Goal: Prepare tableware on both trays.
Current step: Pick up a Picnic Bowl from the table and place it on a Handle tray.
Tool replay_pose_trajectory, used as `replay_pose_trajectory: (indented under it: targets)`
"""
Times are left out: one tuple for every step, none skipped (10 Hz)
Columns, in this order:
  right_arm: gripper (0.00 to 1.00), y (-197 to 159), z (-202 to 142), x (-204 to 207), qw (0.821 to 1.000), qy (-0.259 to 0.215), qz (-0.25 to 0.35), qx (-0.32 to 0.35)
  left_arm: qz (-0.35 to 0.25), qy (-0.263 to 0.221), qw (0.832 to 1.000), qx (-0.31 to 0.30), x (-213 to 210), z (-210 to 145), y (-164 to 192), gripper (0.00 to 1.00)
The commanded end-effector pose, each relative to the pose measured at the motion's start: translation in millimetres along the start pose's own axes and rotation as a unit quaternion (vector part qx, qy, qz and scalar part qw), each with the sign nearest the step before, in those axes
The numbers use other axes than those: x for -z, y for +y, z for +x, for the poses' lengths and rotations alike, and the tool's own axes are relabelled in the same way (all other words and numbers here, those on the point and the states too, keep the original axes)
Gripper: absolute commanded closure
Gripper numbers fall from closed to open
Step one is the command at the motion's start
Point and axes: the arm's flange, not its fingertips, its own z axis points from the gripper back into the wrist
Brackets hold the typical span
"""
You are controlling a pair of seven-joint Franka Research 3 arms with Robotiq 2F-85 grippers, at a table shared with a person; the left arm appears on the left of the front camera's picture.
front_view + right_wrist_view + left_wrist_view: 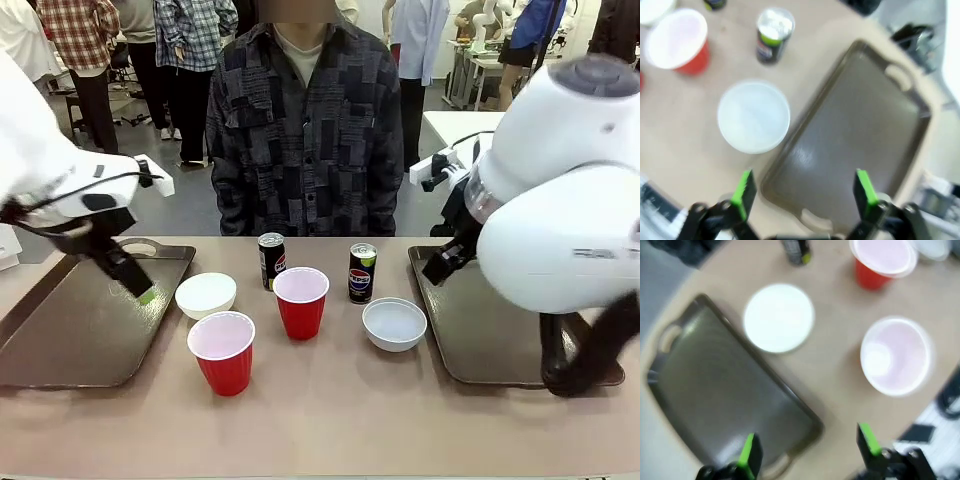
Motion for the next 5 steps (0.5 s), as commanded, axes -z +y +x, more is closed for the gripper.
replay_pose_trajectory:
  targets:
    - [0.00, 28, -73, -36, 0.999, 0.032, 0.010, 0.020, -0.030, 0.043, 0.999, 0.013, -19, -28, -11, 0.00]
    - [0.00, 30, -89, -41, 0.999, 0.035, 0.002, 0.037, -0.022, 0.055, 0.998, 0.006, -21, -38, -20, 0.00]
    - [0.00, 20, -86, -33, 0.994, 0.039, -0.065, 0.079, 0.056, 0.035, 0.998, -0.007, -17, -36, -15, 0.00]
    - [0.00, 16, -27, -50, 0.999, 0.035, -0.004, 0.014, -0.023, 0.046, 0.999, 0.010, -24, -25, -16, 0.00]
    - [0.00, 16, -27, -50, 0.999, 0.035, -0.004, 0.014, -0.023, 0.046, 0.999, 0.010, -24, -25, -16, 0.00]
